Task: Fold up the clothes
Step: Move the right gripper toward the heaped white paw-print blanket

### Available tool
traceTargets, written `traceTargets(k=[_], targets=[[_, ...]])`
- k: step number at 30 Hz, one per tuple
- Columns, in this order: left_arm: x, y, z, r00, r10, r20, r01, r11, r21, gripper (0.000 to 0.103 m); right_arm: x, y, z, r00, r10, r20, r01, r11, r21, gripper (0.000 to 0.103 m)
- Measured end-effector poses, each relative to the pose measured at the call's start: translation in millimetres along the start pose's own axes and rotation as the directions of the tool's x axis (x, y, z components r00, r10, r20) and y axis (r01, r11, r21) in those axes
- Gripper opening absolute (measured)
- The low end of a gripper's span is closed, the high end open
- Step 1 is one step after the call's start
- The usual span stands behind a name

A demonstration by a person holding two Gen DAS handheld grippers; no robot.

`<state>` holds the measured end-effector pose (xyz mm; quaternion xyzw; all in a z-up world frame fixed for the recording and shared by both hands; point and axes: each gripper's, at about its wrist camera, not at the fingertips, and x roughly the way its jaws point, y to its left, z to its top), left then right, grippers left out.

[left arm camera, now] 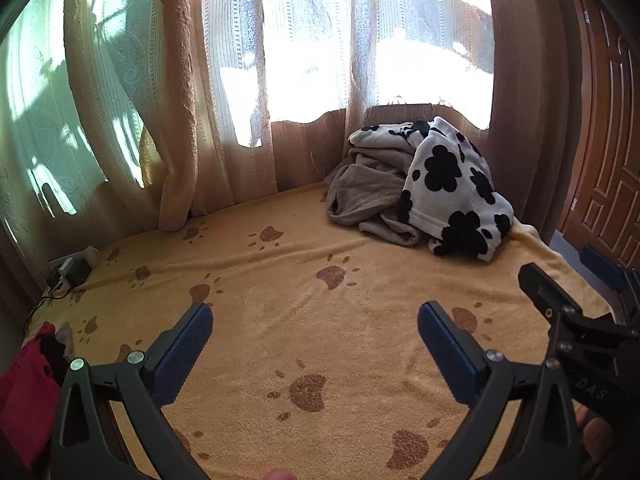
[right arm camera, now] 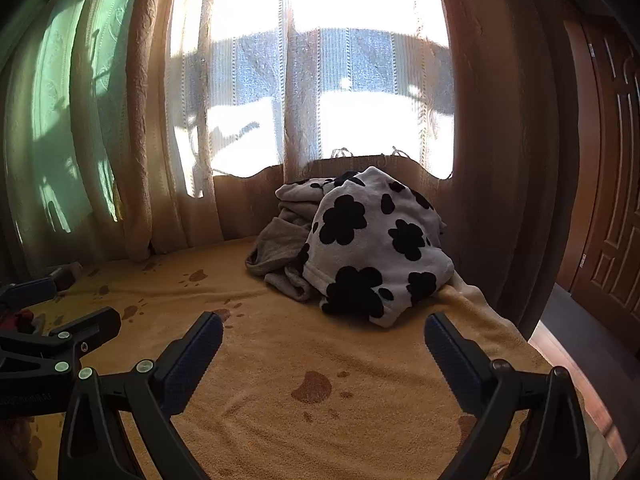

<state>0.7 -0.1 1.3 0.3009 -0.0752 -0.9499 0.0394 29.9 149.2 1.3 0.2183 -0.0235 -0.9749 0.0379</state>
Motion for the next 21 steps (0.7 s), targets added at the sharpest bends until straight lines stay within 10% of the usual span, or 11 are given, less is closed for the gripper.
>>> traceTargets(k=[8,21], targets=[[25,49,25,0.987,-0.146,-0.067,0.142,0.988,-0.053,0.103,36,-37,39,0.996,0.074,-0.054,-0.070,0.994,0.084,0.103],[107,45,-16,0.981,-0.056,-0.188,0.048,0.998,-0.047,0.103,91,-28,24,0.985,0.081,-0.152,-0.067,0.993,0.096,0.103]])
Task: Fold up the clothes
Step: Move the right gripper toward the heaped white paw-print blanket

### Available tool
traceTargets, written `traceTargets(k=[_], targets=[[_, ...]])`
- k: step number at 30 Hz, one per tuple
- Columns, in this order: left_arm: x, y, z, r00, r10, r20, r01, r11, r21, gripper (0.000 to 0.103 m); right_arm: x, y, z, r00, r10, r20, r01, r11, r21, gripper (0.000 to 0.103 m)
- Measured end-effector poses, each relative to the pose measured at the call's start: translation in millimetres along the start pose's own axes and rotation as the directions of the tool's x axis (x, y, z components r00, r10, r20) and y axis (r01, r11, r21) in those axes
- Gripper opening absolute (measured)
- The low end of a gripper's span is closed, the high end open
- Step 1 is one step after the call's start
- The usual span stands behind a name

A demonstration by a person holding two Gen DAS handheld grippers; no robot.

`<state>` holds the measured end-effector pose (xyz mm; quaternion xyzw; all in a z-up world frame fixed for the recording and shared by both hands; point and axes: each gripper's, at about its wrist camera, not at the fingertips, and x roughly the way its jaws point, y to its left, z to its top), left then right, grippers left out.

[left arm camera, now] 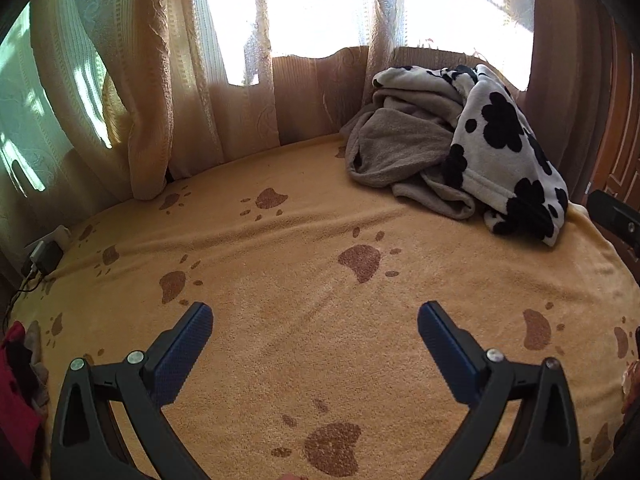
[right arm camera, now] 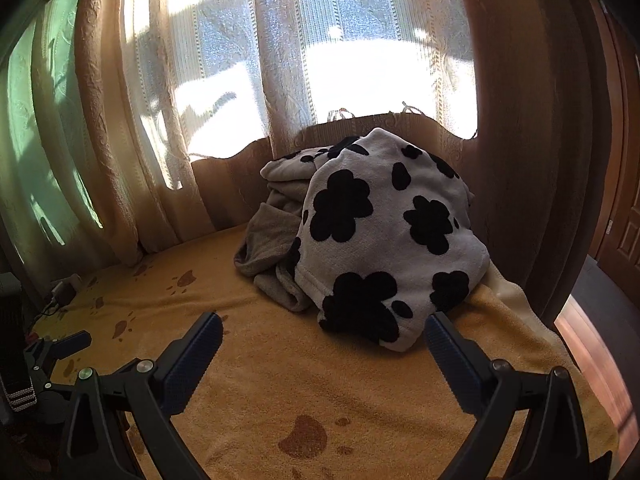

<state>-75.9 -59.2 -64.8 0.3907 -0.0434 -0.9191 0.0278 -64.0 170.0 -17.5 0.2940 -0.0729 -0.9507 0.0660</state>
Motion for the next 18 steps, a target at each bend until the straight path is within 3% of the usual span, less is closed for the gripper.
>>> traceTargets(k=[6,14,18], targets=[[34,15,-8,0.991,-0.096,-0.097,0.090,0.994,-0.068,0.103,31,5,-29,0.996,-0.040,-0.079,0.038,0.999,-0.022,0.103],[53,6,-22,0.980,-0.129,-0.153,0.122,0.991,-0.055,0.103,50,-1,-40,0.986,-0.067,-0.155,0.068,0.998,0.003,0.103],[51,5,-23,0.980,-0.120,-0.160,0.111,0.992,-0.064,0.103,68,-4,-44,0.965,-0.051,-0.257,0.057,0.998,0.015,0.103]])
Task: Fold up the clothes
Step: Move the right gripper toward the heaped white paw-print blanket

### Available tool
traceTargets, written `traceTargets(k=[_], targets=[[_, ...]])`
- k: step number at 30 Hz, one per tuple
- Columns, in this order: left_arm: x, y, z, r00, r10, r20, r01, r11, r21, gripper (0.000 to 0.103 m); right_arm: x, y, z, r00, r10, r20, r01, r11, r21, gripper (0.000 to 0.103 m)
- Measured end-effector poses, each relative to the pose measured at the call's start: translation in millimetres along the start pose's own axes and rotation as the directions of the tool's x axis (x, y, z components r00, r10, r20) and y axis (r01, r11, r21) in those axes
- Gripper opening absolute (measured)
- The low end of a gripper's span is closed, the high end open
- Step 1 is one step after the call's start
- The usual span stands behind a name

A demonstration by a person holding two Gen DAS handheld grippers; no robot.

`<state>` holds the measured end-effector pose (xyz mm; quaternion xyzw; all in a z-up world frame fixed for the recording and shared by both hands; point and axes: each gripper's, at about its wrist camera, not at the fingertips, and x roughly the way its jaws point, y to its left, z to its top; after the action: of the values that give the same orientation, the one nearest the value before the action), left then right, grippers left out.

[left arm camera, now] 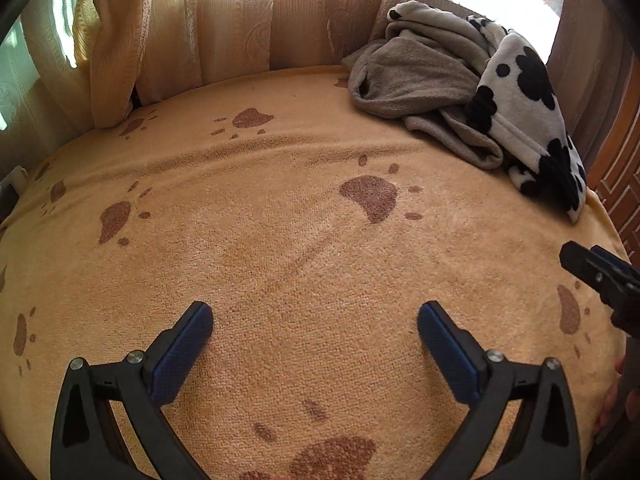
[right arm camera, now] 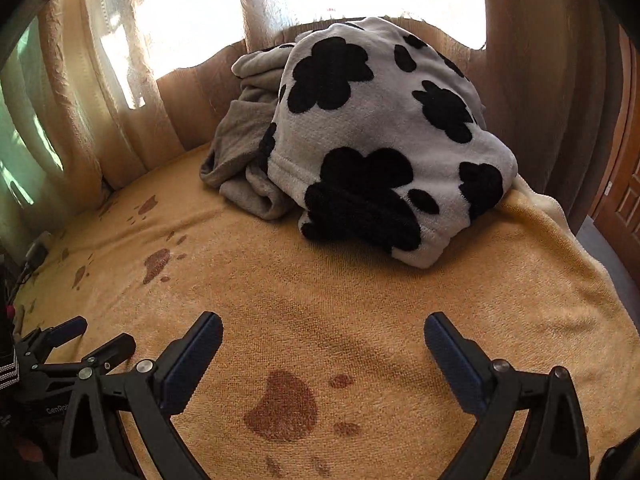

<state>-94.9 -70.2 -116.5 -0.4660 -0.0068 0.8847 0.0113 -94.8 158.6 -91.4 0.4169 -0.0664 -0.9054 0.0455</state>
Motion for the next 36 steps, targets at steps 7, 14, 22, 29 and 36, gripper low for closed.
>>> traceTargets(k=[7,14,22,29,36], targets=[[6,3,7,1.000,-0.002,-0.011,0.002,1.000,-0.002,0.103,10,11,-2,0.996,-0.063,-0.057,0.059,0.996,-0.064,0.103],[14,4,10,1.000,-0.002,-0.009,0.002,1.000,0.001,0.103,14,26,-8,0.986,-0.145,-0.080,0.133,0.981,-0.139,0.103],[10,4,2,1.000,0.000,-0.003,0.000,1.000,-0.001,0.103,26,45,0,0.985,-0.150,-0.083,0.137,0.980,-0.142,0.103],[10,4,2,1.000,0.000,-0.003,0.000,1.000,0.000,0.103,16,16,-5,0.988,-0.129,-0.082,0.116,0.983,-0.143,0.103],[11,3,1,1.000,0.001,-0.002,-0.001,1.000,0.000,0.103,14,12,-5,0.989,-0.124,-0.083,0.111,0.983,-0.145,0.103]])
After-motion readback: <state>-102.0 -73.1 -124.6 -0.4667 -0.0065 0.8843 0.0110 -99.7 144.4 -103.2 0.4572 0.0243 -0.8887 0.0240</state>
